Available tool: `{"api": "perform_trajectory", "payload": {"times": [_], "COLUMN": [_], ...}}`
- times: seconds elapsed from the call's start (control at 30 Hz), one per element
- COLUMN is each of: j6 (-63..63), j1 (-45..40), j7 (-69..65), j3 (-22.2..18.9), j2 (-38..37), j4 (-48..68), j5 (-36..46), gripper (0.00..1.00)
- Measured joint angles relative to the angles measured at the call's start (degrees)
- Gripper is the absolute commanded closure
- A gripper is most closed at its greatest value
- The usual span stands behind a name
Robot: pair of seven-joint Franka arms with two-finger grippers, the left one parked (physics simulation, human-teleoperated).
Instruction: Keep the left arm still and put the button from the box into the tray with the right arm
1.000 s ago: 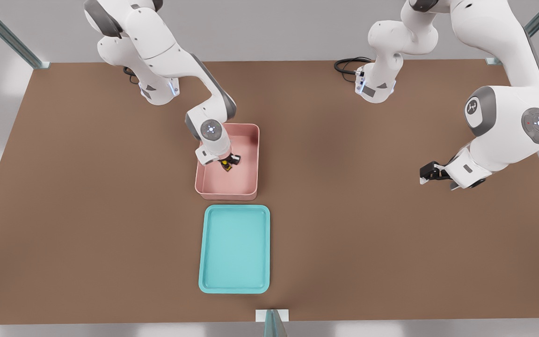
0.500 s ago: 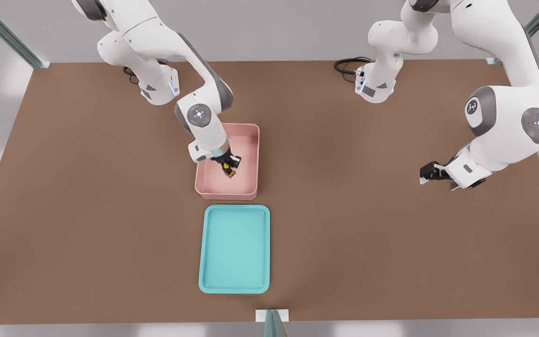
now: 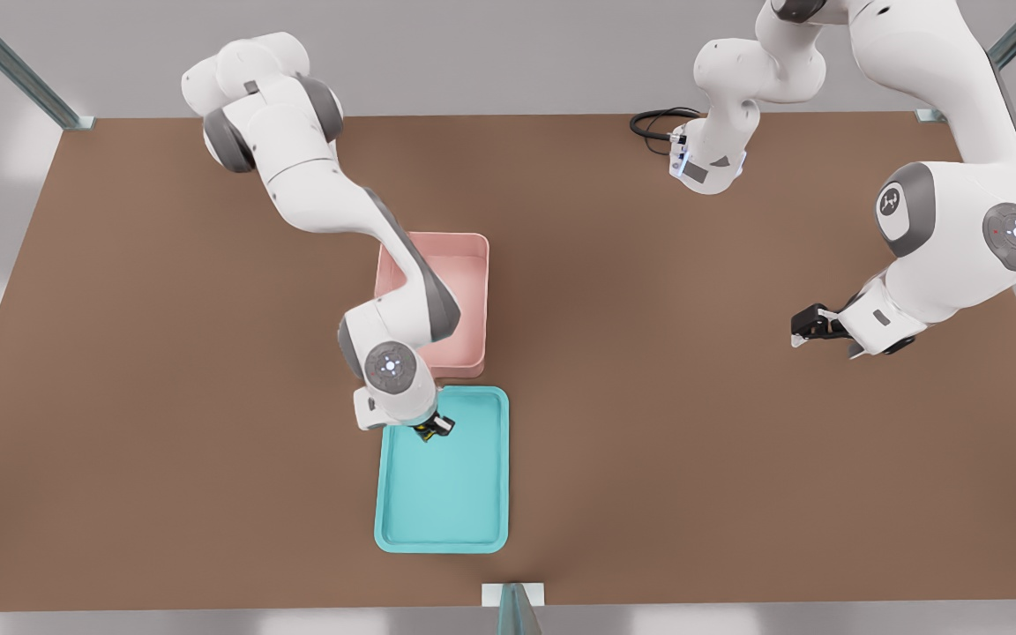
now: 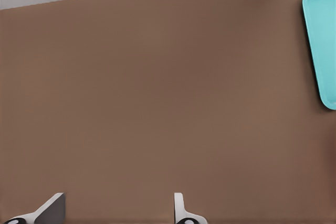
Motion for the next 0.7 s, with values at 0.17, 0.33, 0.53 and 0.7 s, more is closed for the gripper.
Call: {"api": "perform_trajectory", "payload": {"times": [0.17,0.33,0.53,0.7], "j6": [-1.61,-11.98,-14.32,-23.41], "j1": [-1.87,-19.18,-20.83,-21.21], "j7": [0.33,-9.09,-25.09,-34.68], "j3": [0.59,-8.07,-11.45,-9.24], "j2": [-0.66,-26.93,-37.45,-19.09], "j4": [0.98,-18.53,-35.65,-32.75], "j5": [-0.21,-0.14,-0.48,0.28], "gripper": [0.0,0.0,0.0,0.0]}}
